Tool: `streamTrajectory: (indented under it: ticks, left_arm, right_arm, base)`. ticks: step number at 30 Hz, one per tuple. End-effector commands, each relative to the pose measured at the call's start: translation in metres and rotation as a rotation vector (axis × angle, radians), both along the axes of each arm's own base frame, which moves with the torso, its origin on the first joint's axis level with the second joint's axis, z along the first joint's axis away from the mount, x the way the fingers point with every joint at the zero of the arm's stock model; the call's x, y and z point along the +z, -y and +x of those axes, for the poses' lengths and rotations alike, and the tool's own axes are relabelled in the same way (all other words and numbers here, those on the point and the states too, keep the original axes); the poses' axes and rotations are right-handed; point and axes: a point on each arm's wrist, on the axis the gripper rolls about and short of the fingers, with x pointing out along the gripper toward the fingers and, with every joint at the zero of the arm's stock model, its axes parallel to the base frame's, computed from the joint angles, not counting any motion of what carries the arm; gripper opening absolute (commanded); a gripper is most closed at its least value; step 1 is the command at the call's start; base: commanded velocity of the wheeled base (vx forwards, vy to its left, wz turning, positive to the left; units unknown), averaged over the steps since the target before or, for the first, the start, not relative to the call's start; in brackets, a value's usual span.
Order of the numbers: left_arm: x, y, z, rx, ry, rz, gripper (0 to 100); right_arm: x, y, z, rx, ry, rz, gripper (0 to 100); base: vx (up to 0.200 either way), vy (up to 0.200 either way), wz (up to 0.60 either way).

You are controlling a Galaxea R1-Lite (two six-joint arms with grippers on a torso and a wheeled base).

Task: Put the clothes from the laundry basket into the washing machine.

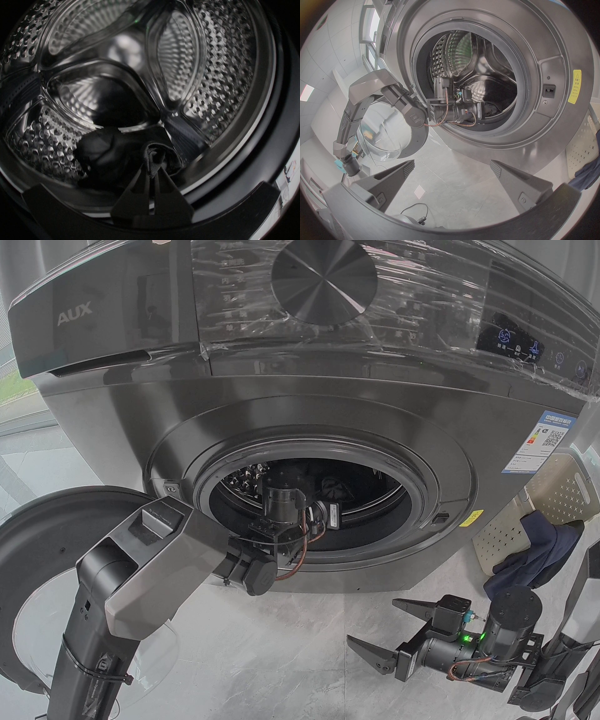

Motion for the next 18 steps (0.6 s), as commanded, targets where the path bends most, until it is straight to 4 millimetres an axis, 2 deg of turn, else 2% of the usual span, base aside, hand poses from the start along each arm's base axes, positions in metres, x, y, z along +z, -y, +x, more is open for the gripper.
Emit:
streamTrajectory:
  ticks: [1, 6, 9, 10, 18]
  left_arm:
    - [0.015, 0.0, 0.029, 0.067, 0.077, -0.107, 0]
    - [0.022, -0.006, 0.05, 0.119, 0.155, -0.168, 0]
    - [0.019, -0.01, 0.058, 0.134, 0.172, -0.178, 0]
    - [0.012, -0.012, 0.061, 0.14, 0.161, -0.172, 0]
    - [0.011, -0.012, 0.061, 0.144, 0.148, -0.183, 0]
  right_arm:
    - [0.001, 0.0, 0.0, 0.001, 0.005, 0.005, 100]
    - [0.001, 0.0, 0.0, -0.002, 0.005, 0.005, 100]
    - [0.001, 0.0, 0.0, -0.002, 0.005, 0.005, 100]
    - [0.001, 0.0, 0.0, -0.001, 0.005, 0.005, 100]
    - [0.001, -0.001, 0.0, 0.001, 0.005, 0.005, 100]
  base:
    - [0.0, 0.0, 0.0]
    - [0.0, 0.0, 0.0]
    - [0.0, 0.0, 0.0]
    - [0.0, 0.0, 0.0]
    - [0.0, 0.0, 0.0]
